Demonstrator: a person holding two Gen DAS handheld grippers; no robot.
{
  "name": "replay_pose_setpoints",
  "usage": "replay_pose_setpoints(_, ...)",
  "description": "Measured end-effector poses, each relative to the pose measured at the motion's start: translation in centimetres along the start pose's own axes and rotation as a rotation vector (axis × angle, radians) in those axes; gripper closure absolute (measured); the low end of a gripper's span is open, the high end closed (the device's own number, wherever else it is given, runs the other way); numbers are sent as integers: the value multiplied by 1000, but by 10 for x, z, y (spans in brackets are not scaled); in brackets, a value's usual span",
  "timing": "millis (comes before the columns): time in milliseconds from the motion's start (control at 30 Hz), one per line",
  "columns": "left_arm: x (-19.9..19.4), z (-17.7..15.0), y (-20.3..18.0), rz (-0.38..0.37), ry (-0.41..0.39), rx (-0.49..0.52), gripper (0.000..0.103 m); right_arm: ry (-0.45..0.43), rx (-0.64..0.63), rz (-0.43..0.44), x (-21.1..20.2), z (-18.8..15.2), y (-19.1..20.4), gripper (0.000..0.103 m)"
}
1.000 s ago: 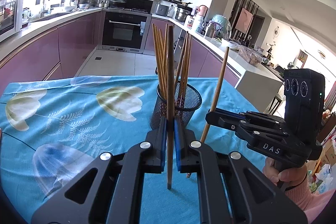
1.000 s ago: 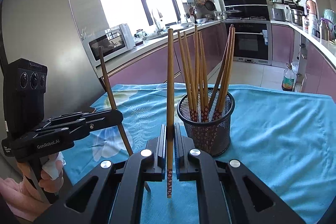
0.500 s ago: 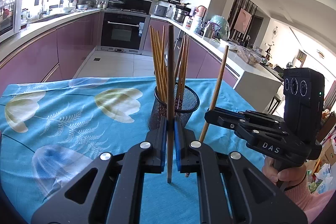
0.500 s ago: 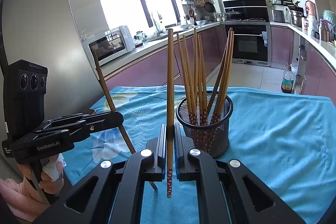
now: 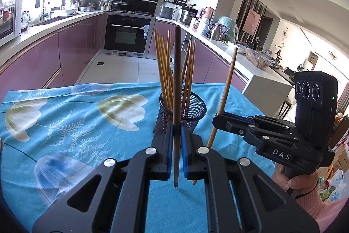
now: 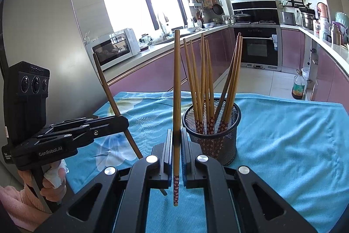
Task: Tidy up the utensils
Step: 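Hold both chopsticks upright above the black mesh cup, aligning their tips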
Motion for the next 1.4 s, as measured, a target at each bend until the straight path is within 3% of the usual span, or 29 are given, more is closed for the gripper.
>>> replay_pose_setpoints(1400,-3,19,-8,1,-18,33,95,-27,-3,-8,-2,10,-3,97)
Point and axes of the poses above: each gripper's, at about its wrist camera, not at the fingertips, and x roughly the way its jaws point, y to its left, z to its top, the point moved 8 cm from there along x, roughly the way its jaws point, and after that the axes turned 15 degrees about -z, right-handed, at the moved point
